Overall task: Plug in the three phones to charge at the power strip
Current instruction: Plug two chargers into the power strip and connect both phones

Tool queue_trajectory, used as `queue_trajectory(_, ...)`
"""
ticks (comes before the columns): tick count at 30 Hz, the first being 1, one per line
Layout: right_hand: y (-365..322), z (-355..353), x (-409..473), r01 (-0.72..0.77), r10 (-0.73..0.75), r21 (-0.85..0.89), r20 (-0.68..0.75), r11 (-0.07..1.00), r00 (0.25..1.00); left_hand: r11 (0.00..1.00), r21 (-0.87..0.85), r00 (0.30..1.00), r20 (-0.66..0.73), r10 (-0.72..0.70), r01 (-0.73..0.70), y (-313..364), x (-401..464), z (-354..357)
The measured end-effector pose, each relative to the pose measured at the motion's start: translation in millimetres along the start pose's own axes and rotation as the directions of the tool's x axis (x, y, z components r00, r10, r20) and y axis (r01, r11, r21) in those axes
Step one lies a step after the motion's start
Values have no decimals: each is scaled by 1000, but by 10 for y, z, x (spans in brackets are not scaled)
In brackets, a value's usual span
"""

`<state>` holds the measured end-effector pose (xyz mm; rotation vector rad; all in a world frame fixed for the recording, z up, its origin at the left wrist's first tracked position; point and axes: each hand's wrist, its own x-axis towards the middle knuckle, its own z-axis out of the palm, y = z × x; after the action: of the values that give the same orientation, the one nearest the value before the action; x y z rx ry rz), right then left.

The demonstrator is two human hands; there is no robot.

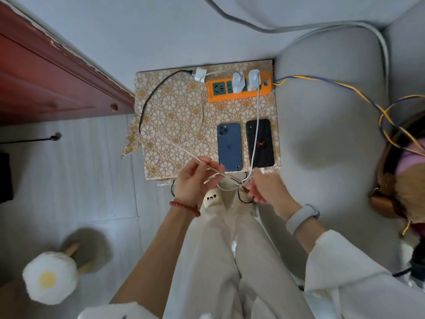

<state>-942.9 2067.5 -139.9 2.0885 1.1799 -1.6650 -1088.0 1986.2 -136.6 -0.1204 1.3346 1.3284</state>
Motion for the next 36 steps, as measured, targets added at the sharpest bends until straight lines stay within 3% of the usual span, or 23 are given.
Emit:
queue_trajectory(2, 35, 86, -57, -276, 183, 236, 353, 931, 918, 994, -100, 999, -14, -43, 41, 22, 7, -43)
queue_trajectory(4, 3, 153, -40, -432, 83, 567, 536, 701, 840, 986, -117, 992, -18, -125, 122, -9, -13, -69)
queue_trajectory(6, -29, 176, 72, -454, 42, 803, 477, 387, 878, 974, -49, 971, -85, -223, 220, -68, -36, -113)
queue_trajectory(8, -43, 124, 219, -346, 134, 898, 321, 270, 938, 953, 14, 929, -225, -292, 303, -157, -45, -216)
queue_trajectory(9, -29, 70, 277, -273, 190, 917, 224, 292, 956, 944, 22, 902, -301, -308, 330, -206, -44, -279)
queue_trajectory(11, 8, -8, 307, -125, 223, 880, 22, 457, 975, 930, 29, 847, -424, -321, 367, -294, -39, -397)
queue_trajectory(12, 19, -24, 276, -36, 178, 803, -88, 594, 980, 916, 47, 823, -460, -335, 399, -339, -27, -444)
queue_trajectory(14, 76, 36, 236, 193, -69, 498, -255, 846, 964, 826, 207, 785, -492, -376, 525, -418, 14, -496)
queue_trajectory(16, 130, 137, 253, 359, -323, 158, -215, 920, 922, 569, 561, 798, -462, -388, 601, -431, 66, -510)
queue_trajectory(18, 144, 213, 345, 394, -395, -24, -91, 919, 914, 308, 840, 883, -358, -303, 447, -369, 129, -456)
queue_trajectory(19, 136, 239, 398, 391, -393, -55, -58, 919, 917, 288, 894, 931, -287, -224, 344, -334, 169, -402)
queue_trajectory(21, 102, 284, 505, 386, -390, -86, -44, 919, 920, 388, 904, 983, -176, -49, 182, -277, 269, -292)
queue_trajectory(24, 42, 378, 680, 362, -370, -132, -40, 923, 928, 485, 872, 985, -131, 110, 62, -303, 540, -143)
queue_trajectory(27, 7, 491, 798, 385, -386, -102, 10, 917, 922, 555, 830, 993, -106, 54, 58, -448, 808, -26)
queue_trajectory(31, 49, 613, 867, 343, -345, -81, -13, 936, 938, 689, 713, 985, -170, -17, 135, -617, 1002, 100)
queue_trajectory(36, 91, 599, 920, 348, -349, -27, -53, 937, 936, 715, 685, 986, -160, -41, 141, -656, 1084, 93)
